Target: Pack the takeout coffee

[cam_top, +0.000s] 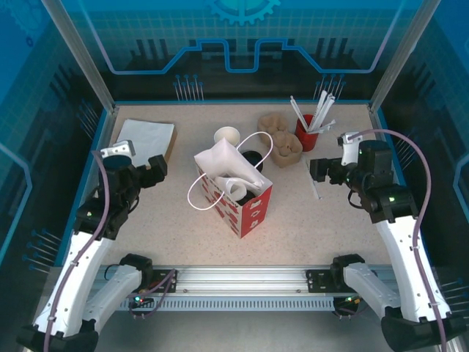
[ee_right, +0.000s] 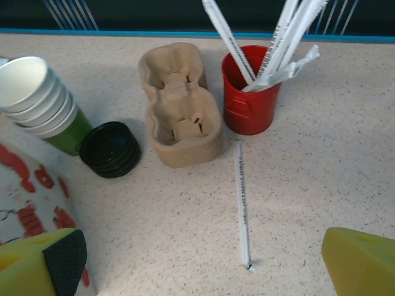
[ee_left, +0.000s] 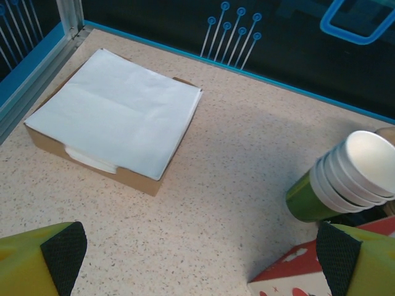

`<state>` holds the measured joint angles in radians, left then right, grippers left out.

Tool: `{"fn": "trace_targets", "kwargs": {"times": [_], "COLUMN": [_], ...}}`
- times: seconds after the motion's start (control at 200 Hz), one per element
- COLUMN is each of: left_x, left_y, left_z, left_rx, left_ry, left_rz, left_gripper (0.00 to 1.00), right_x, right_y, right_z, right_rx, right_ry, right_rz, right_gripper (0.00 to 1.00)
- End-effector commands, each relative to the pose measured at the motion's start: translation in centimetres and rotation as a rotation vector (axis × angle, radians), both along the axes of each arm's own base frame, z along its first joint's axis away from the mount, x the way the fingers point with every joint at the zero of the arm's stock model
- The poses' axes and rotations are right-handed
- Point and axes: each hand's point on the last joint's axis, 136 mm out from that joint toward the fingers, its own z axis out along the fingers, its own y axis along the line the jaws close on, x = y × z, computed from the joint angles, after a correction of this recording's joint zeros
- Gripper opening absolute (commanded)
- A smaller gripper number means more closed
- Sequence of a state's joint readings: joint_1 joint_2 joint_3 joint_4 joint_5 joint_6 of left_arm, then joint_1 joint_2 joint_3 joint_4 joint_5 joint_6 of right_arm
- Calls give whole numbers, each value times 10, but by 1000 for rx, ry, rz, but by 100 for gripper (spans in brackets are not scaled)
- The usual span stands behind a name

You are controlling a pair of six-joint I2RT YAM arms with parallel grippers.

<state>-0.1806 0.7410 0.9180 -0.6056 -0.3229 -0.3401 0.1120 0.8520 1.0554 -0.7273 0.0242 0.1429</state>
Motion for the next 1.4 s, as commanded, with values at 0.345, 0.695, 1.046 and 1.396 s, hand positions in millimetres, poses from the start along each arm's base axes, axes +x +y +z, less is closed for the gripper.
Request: {"fn": "trace_targets", "kwargs": {"times": [0.345,0.695,1.046,1.396], "left_x": [29,51,85,103], "left_y": [24,20,6,-3], "left_z": [-65,-115,-143,-154], "left_rx": [74,167,226,236], "left_ry": [12,54,-22,-100], "left_rz": [106,14,-92,-171], "left_gripper": [99,99,99,99], "right_x": [26,50,94,122], "right_y": [-26,-27,-19,-8], "right_z": [-96,-151,-156,-185], "right_rx": [-91,-117,-130,-70], "right_ry": [-143,-180,-286,-231], "right_rz": [-69,-57,18,68], "right_gripper": [100,100,100,100]}}
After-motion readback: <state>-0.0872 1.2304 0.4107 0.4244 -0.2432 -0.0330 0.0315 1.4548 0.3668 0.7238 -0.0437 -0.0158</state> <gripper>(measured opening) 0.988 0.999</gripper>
